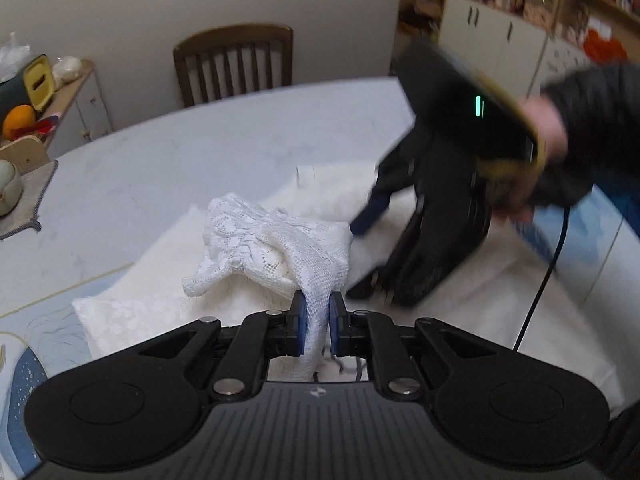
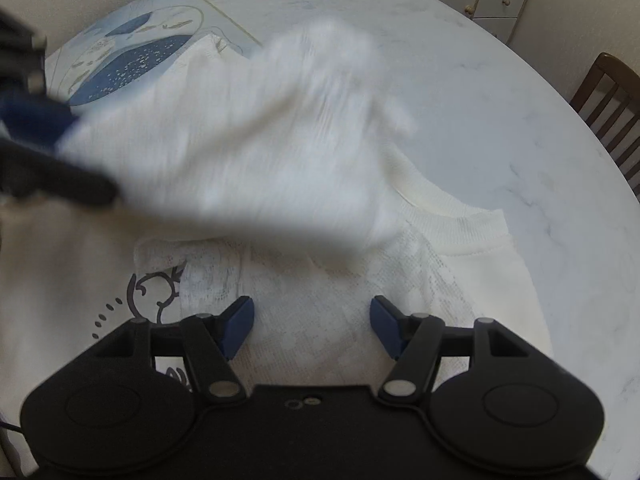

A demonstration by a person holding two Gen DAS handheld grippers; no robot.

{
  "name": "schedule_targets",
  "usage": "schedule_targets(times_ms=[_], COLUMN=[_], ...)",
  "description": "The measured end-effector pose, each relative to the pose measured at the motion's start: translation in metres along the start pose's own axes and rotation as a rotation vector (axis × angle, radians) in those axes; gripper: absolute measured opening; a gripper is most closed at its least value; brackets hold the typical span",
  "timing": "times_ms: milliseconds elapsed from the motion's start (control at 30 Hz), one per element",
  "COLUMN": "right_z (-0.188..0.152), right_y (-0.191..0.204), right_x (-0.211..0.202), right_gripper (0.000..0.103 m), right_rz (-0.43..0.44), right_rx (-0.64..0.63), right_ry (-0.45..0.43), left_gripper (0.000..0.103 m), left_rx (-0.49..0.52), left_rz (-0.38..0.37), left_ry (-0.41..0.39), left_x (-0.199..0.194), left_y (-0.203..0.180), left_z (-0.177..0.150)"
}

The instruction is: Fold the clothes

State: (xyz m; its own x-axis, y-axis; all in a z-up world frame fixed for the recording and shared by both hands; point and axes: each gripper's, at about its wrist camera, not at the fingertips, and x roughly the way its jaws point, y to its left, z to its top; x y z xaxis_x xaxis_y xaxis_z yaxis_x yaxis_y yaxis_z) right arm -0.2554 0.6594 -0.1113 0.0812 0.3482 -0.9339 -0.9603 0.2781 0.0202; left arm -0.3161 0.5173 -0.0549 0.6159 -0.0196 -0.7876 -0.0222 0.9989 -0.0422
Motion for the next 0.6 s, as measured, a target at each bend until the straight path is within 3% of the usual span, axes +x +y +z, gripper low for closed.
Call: schedule_targets(times_ms=[267, 467, 600], right_z=[-0.006, 0.019, 0.045], right_y=[-0.021, -0.017, 0.005], right_x=[-0.031, -0.051, -0.056], right_gripper=[0.103, 0.103, 0.103], right_rz=[-0.014, 0.056, 0.087], right_rx=[0.019, 0.158, 0.140], right_ry=[0.044, -0.054, -0.086], left_gripper=[0.010, 0.013, 0.014], left_rx=[0.108, 0.078, 0.080], left_rz=[-0.039, -0.062, -0.081], left_ry=[0.102, 0.124, 0.115], left_x=[0.032, 0.039, 0.018], left_y=[-0.016, -0.015, -0.010], left_z=[-0.025, -0.029, -0.031])
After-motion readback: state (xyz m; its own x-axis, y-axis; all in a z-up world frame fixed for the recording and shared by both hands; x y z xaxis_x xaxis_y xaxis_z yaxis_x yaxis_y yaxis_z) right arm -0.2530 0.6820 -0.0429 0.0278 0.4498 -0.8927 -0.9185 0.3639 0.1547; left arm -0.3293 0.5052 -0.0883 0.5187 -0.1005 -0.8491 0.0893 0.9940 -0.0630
